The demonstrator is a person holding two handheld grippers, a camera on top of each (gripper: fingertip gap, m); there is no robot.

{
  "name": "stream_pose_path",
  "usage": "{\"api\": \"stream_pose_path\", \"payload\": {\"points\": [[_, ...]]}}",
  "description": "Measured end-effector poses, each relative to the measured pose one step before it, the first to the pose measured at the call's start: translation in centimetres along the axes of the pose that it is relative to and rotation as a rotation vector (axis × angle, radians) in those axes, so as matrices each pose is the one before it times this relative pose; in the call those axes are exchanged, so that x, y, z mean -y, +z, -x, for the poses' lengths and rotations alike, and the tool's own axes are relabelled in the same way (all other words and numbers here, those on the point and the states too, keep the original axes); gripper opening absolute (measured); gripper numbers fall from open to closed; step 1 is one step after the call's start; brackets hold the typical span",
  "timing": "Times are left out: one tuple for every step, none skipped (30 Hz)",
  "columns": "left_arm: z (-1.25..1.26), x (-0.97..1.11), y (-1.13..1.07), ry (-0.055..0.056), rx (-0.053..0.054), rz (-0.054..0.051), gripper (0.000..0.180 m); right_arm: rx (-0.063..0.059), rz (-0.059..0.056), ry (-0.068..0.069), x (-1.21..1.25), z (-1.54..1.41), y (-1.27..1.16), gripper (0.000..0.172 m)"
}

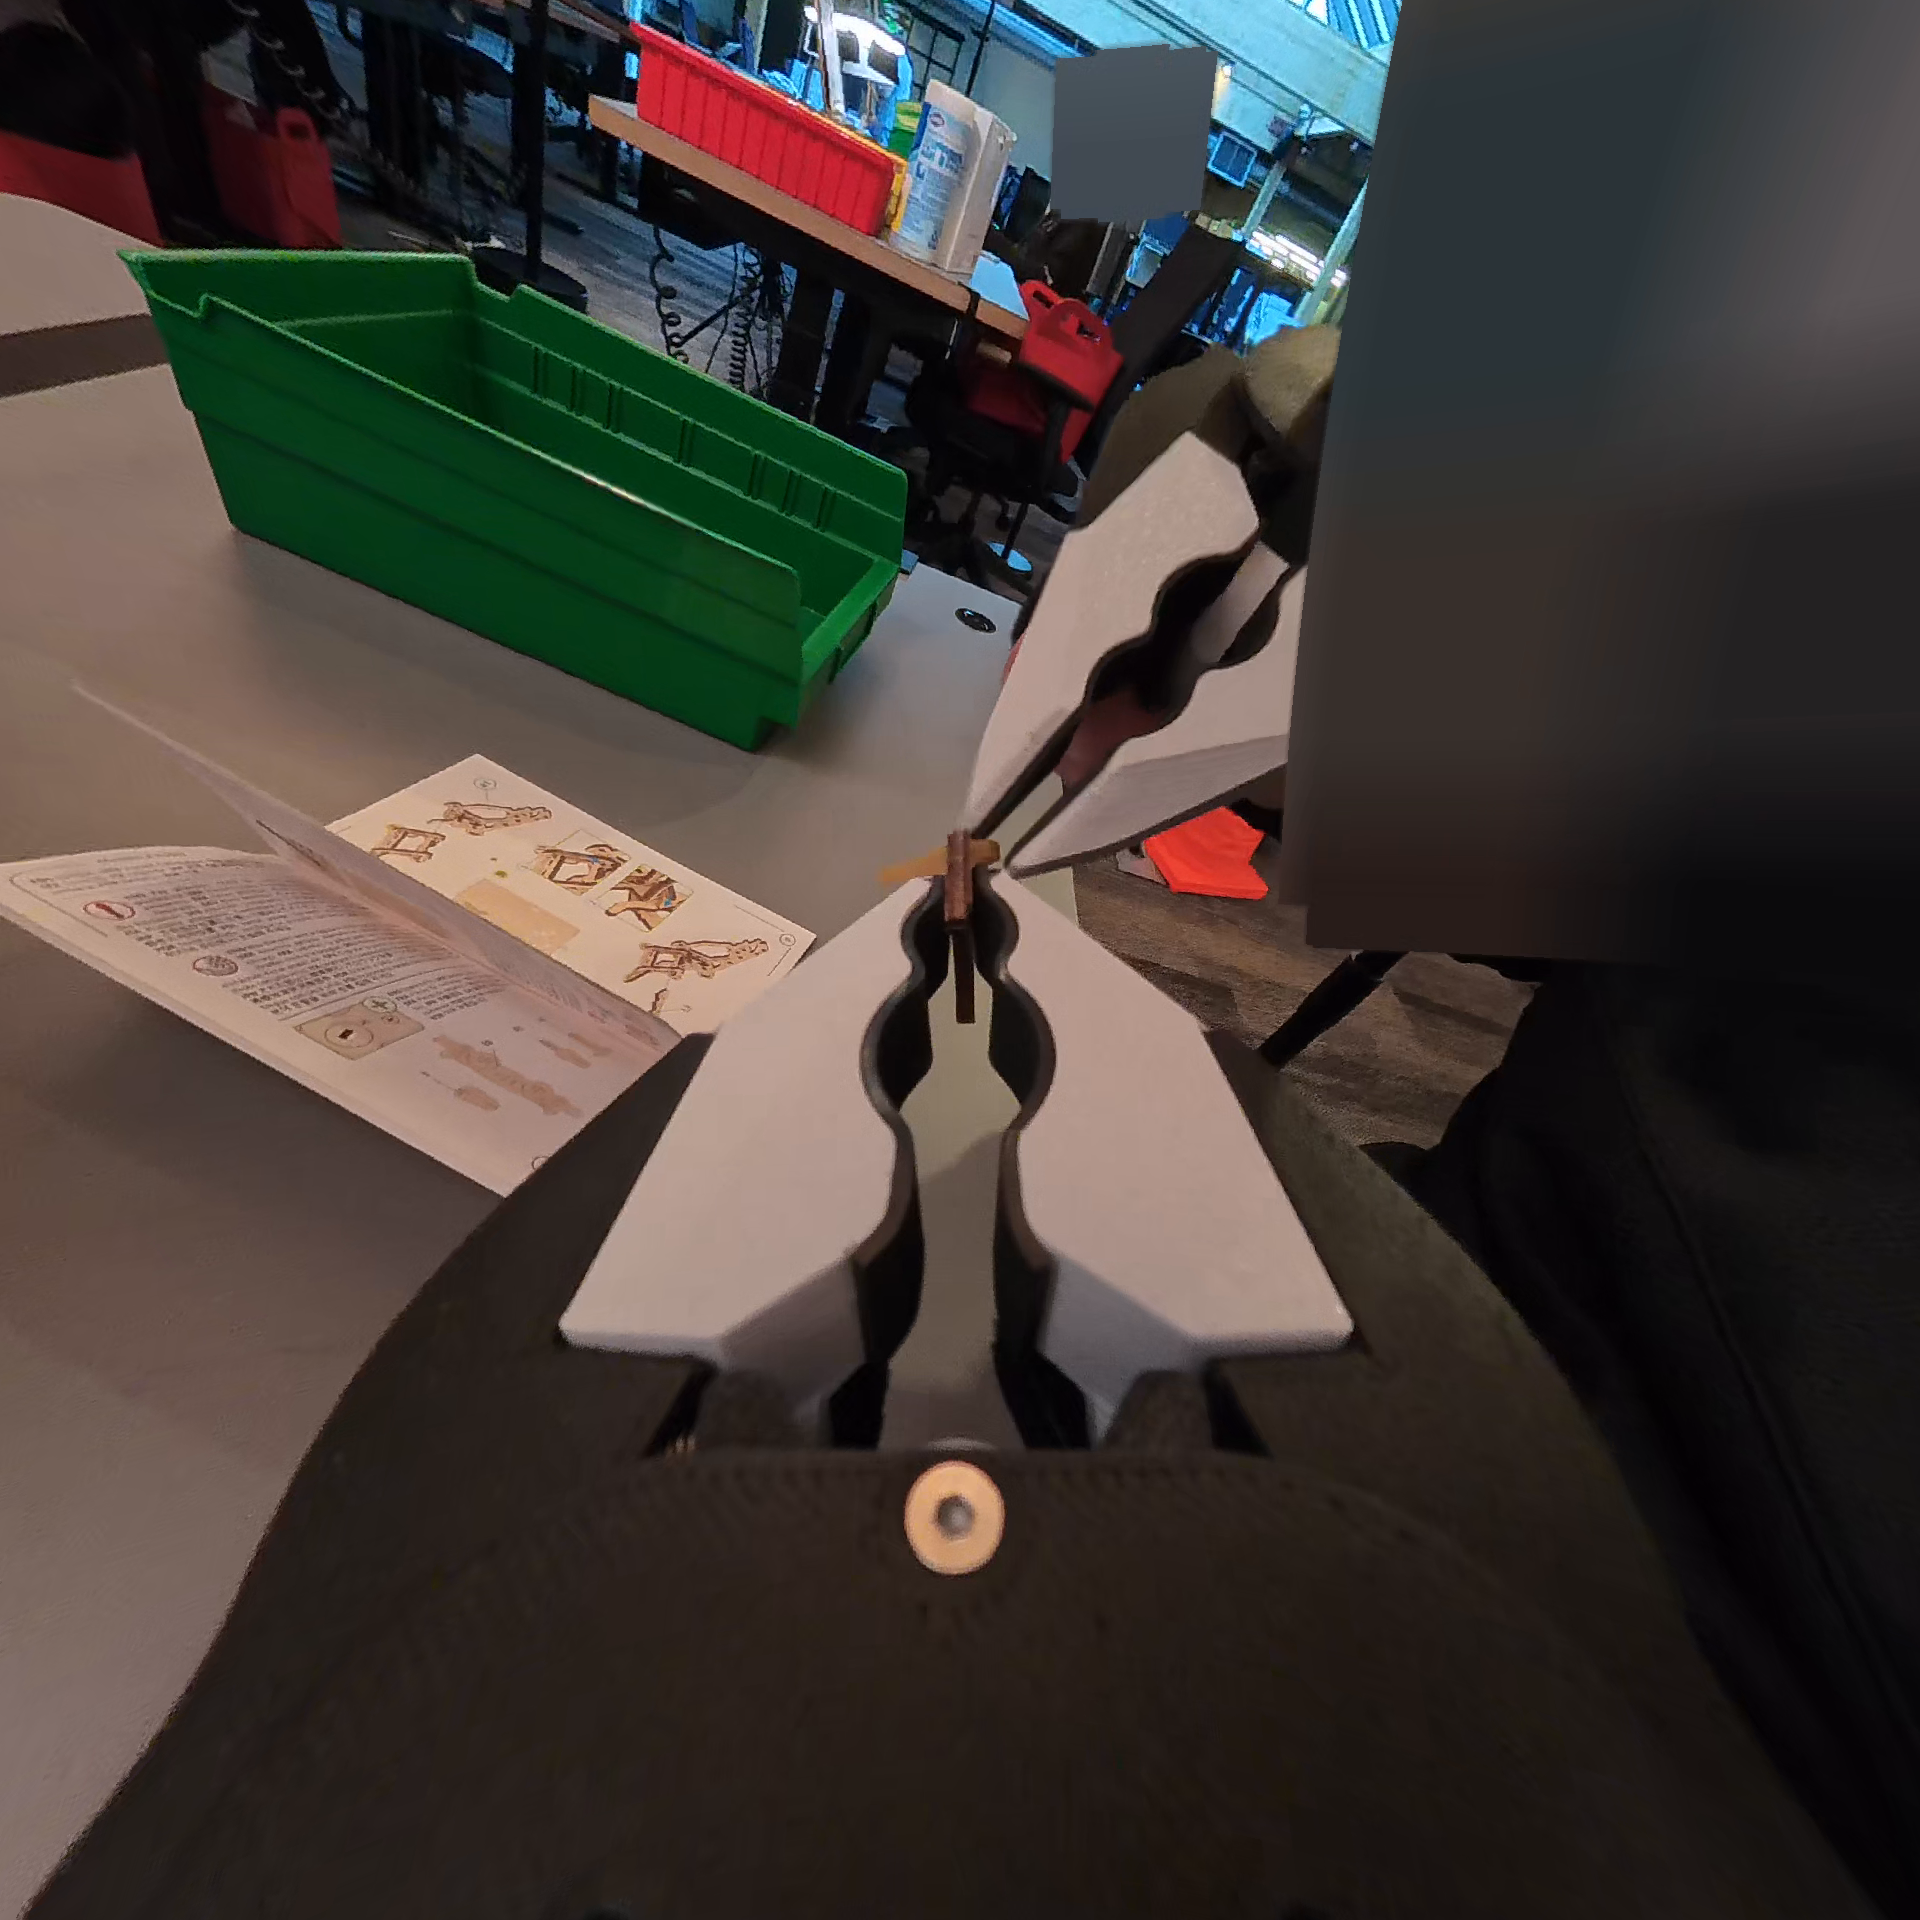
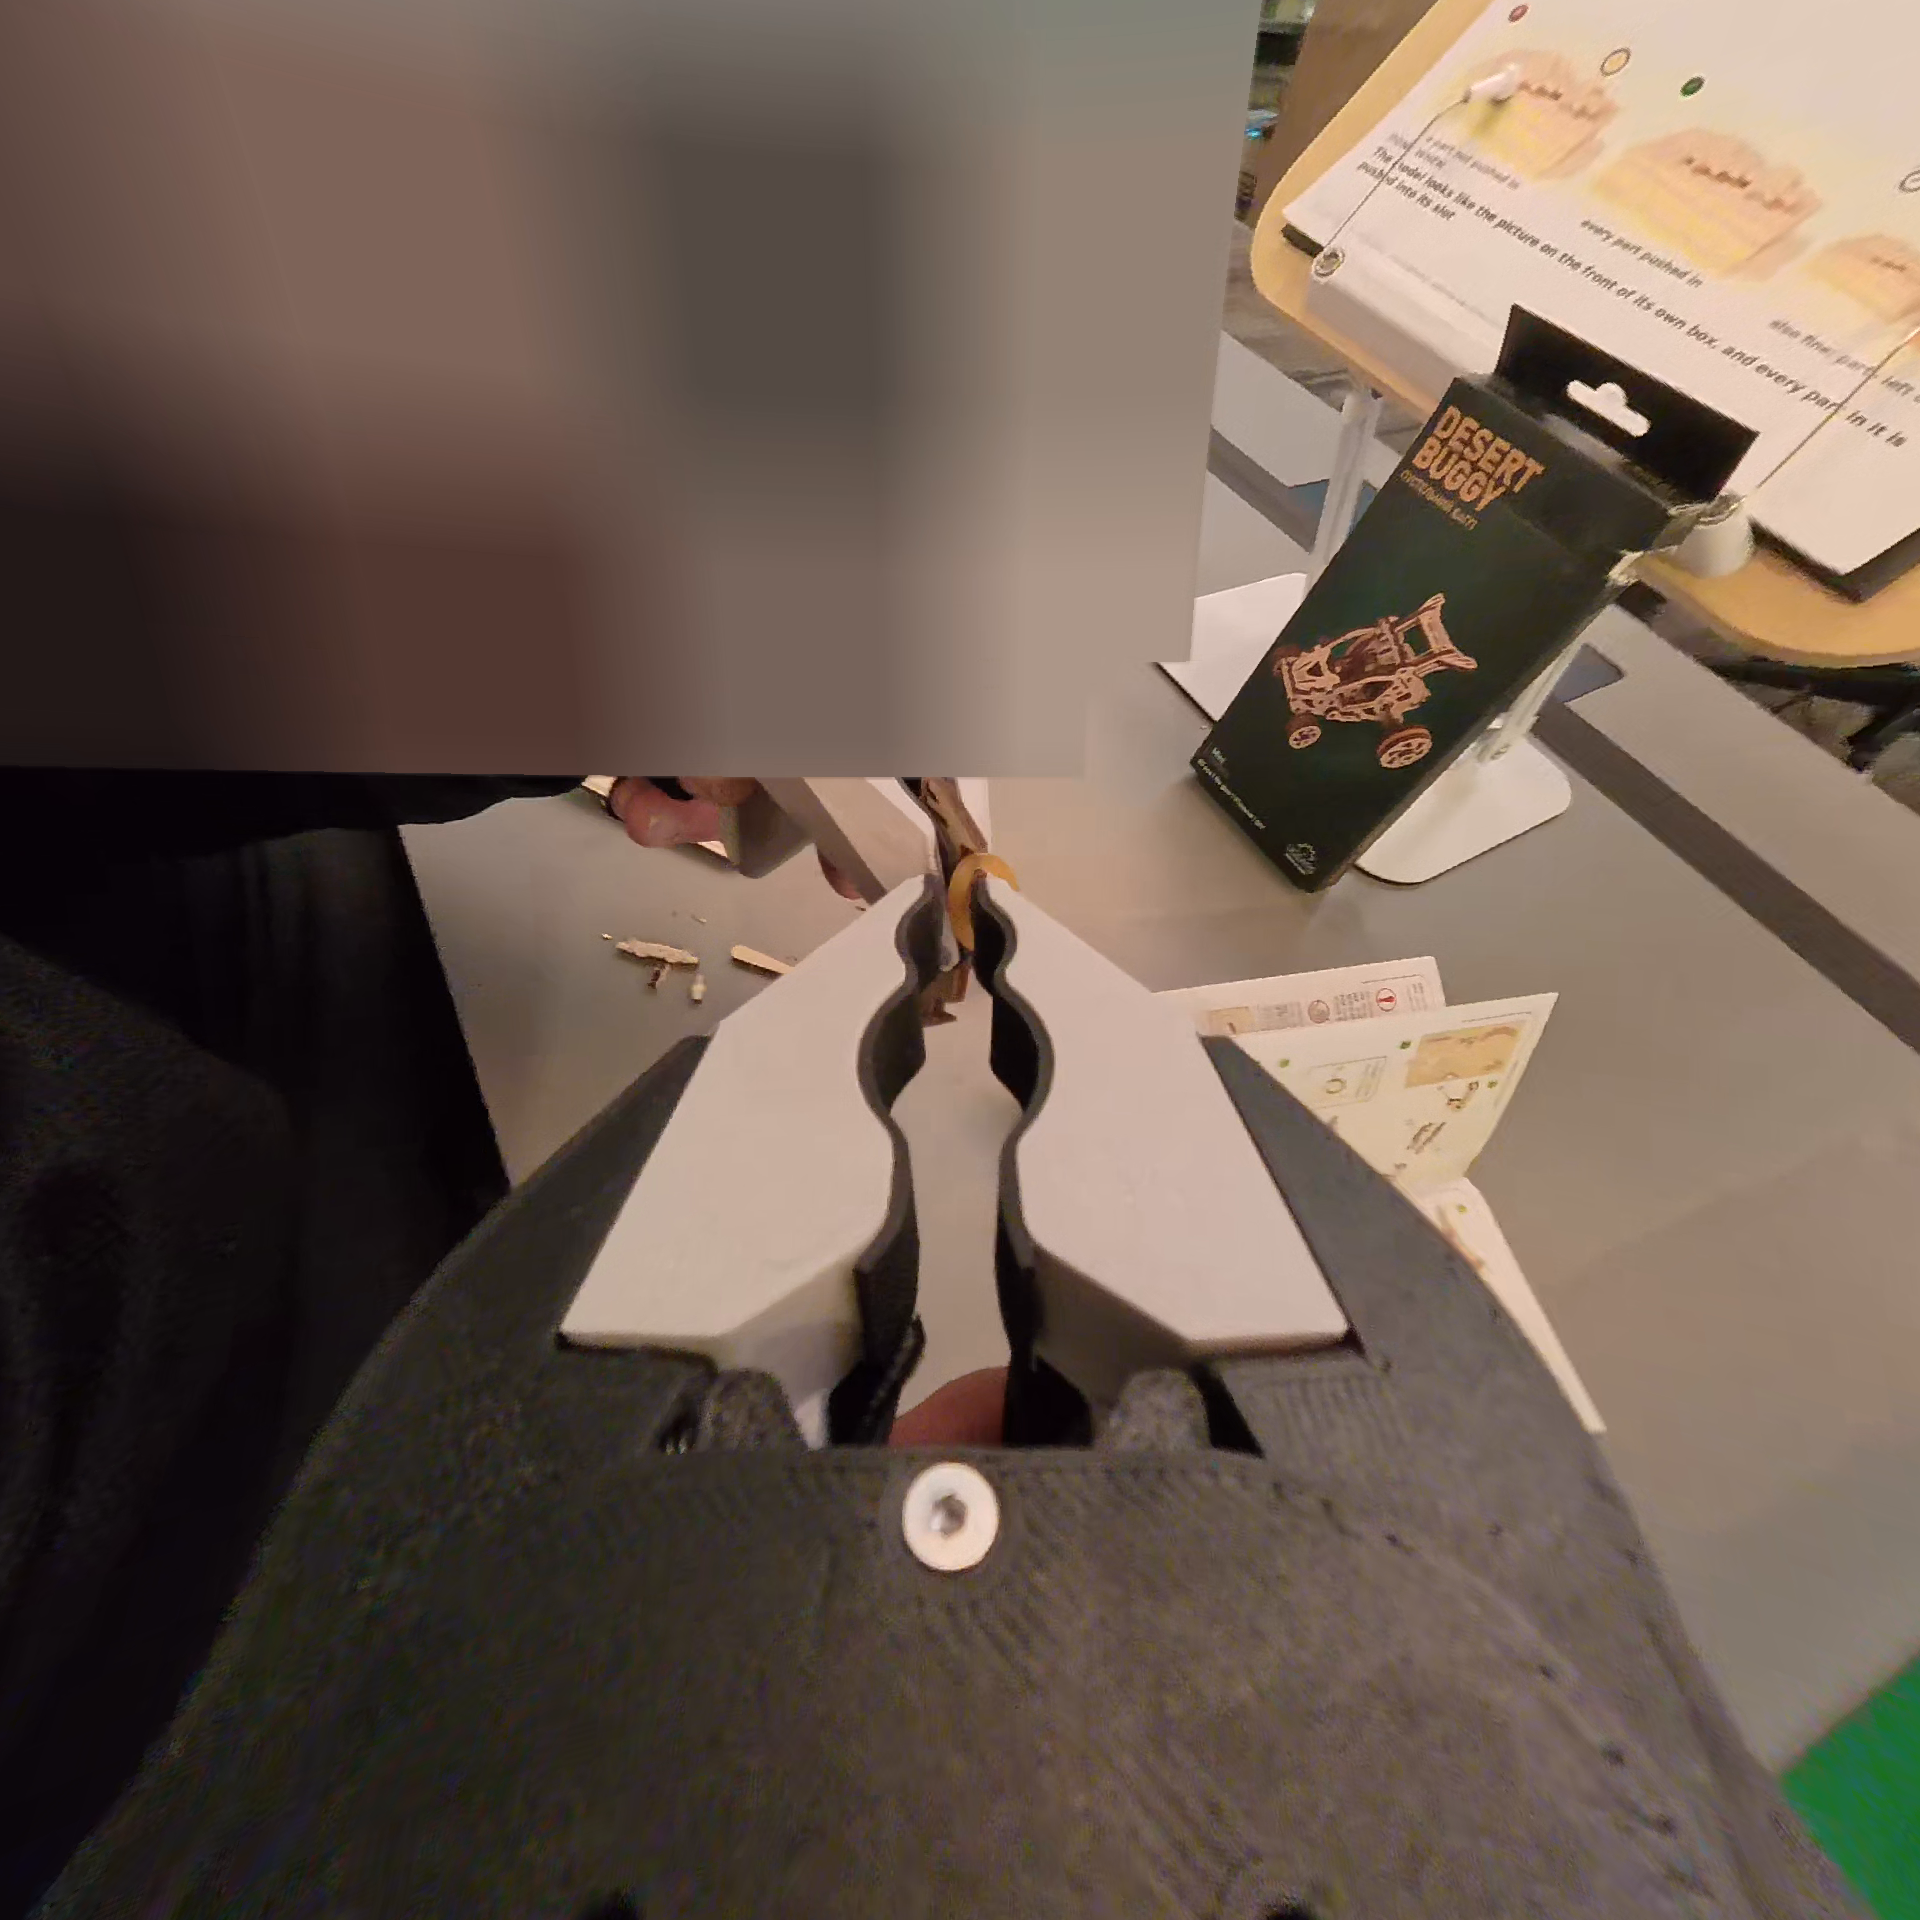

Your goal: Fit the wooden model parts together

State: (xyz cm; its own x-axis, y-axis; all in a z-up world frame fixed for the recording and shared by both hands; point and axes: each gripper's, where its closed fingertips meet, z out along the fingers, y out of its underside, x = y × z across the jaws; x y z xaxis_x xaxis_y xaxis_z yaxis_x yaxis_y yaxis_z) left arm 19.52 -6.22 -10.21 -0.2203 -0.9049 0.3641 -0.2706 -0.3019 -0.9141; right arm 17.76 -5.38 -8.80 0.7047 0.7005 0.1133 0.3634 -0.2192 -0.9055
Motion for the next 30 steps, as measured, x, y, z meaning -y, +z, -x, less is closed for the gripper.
{"api": "stream_pose_path", "payload": {"points": [[-0.144, 0.036, -0.021, 0.0107, -0.0021, 0.0021, 0.001, 0.0204, -0.0051, 0.0253, 0.092, 0.087, -0.052, 0.002], [-0.119, 0.092, -0.043, 0.0131, 0.0014, -0.0002, 0.001, 0.0206, -0.0062, 0.0240, 0.085, 0.099, -0.053, 0.001], [-0.213, -0.004, -0.016, 0.0170, -0.0030, 0.0070, 0.001, 0.0157, -0.0044, 0.0215, 0.060, 0.073, -0.021, 0.000], [-0.079, -0.040, 0.002, 0.0170, 0.0061, 0.0083, 0.001, 0.0162, -0.0004, 0.0196, -0.002, 0.089, -0.009, 0.000], [-0.106, 0.070, -0.051, 0.0123, 0.0029, 0.0012, 0.001, 0.0158, -0.0050, 0.0177, 0.082, 0.099, -0.048, 0.000], [-0.201, 0.187, -0.065, 0.0034, -0.0064, -0.0067, 0.001, 0.0154, -0.0095, 0.0166, 0.188, 0.141, -0.105, 0.000], [-0.188, 0.185, -0.071, 0.0018, -0.0068, -0.0066, 0.001, 0.0096, -0.0052, 0.0068, 0.202, 0.137, -0.128, 0.000], [-0.088, 0.087, -0.027, 0.0040, 0.0009, 0.0005, 0.001, -0.0001, 0.0072, -0.0091, 0.088, 0.098, -0.073, 0.000], [-0.055, 0.022, -0.004, 0.0057, 0.0041, 0.0055, 0.001, -0.0082, 0.0185, -0.0243, 0.000, 0.060, -0.059, 0.000], [-0.086, -0.021, 0.016, 0.0068, 0.0026, 0.0080, 0.001, -0.0074, 0.0220, -0.0257, -0.007, 0.088, -0.066, 0.000], [-0.065, 0.038, -0.011, 0.0037, 0.0039, 0.0044, 0.001, -0.0030, 0.0212, -0.0229, 0.043, 0.126, -0.077, 0.000], [-0.056, 0.090, -0.027, -0.0009, 0.0040, 0.0026, 0.001, -0.0041, 0.0208, -0.0221, 0.061, 0.111, -0.099, 0.000], [-0.020, 0.099, -0.031, 0.0013, 0.0072, 0.0021, 0.001, -0.0134, 0.0198, -0.0287, 0.103, 0.024, -0.103, 0.000], [-0.022, 0.087, -0.047, 0.0066, 0.0100, 0.0036, 0.001, -0.0207, 0.0227, -0.0316, 0.081, -0.025, -0.086, 0.000], [0.006, 0.044, -0.046, 0.0079, 0.0145, 0.0072, 0.001, -0.0270, 0.0272, -0.0353, 0.024, -0.078, -0.063, 0.000], [-0.041, 0.013, -0.025, 0.0095, 0.0132, 0.0095, 0.001, -0.0253, 0.0267, -0.0325, 0.003, -0.020, -0.036, 0.000], [-0.052, 0.049, -0.038, 0.0088, 0.0131, 0.0057, 0.001, -0.0115, 0.0169, -0.0198, 0.115, 0.152, -0.041, 0.000], [-0.042, 0.103, -0.050, 0.0024, 0.0116, 0.0018, 0.001, -0.0141, 0.0124, -0.0127, 0.155, 0.092, -0.039, 0.000], [-0.010, 0.028, -0.047, -0.0014, 0.0111, 0.0059, 0.001, -0.0292, 0.0231, -0.0244, -0.036, -0.084, -0.010, 0.000], [-0.022, -0.003, -0.036, 0.0100, 0.0129, 0.0066, 0.001, -0.0325, 0.0309, -0.0323, -0.164, -0.110, -0.008, 0.000], [-0.054, -0.055, -0.017, 0.0135, 0.0131, 0.0088, 0.001, -0.0265, 0.0224, -0.0242, -0.029, -0.047, -0.032, 0.000], [-0.114, 0.037, -0.019, 0.0096, 0.0085, 0.0039, 0.001, -0.0161, 0.0134, -0.0143, 0.079, 0.083, -0.053, 0.000], [-0.101, 0.108, -0.059, 0.0076, 0.0085, -0.0007, 0.001, -0.0147, 0.0105, -0.0126, 0.080, 0.071, -0.053, 0.000], [-0.038, 0.055, -0.056, 0.0107, 0.0116, 0.0041, 0.001, -0.0155, 0.0107, -0.0104, 0.049, 0.015, -0.063, 0.000], [-0.084, 0.009, -0.043, 0.0112, 0.0081, 0.0060, 0.001, -0.0109, 0.0084, -0.0075, 0.065, 0.056, -0.113, 0.000], [-0.062, 0.073, -0.049, 0.0068, 0.0086, 0.0012, 0.001, -0.0121, 0.0082, -0.0094, 0.078, 0.036, -0.149, 0.000], [-0.098, 0.139, -0.071, 0.0075, 0.0070, -0.0032, 0.001, -0.0128, 0.0048, -0.0103, 0.124, 0.038, -0.166, 0.000], [-0.121, 0.092, -0.046, 0.0088, 0.0055, -0.0003, 0.001, -0.0129, 0.0071, -0.0081, 0.084, 0.048, -0.130, 0.000], [-0.005, 0.021, -0.023, 0.0124, 0.0148, 0.0037, 0.001, -0.0166, 0.0098, -0.0107, 0.052, 0.012, -0.112, 0.000], [0.043, -0.021, 0.014, 0.0146, 0.0178, 0.0060, 0.001, -0.0186, 0.0071, -0.0127, 0.097, 0.011, -0.132, 0.000]]}}
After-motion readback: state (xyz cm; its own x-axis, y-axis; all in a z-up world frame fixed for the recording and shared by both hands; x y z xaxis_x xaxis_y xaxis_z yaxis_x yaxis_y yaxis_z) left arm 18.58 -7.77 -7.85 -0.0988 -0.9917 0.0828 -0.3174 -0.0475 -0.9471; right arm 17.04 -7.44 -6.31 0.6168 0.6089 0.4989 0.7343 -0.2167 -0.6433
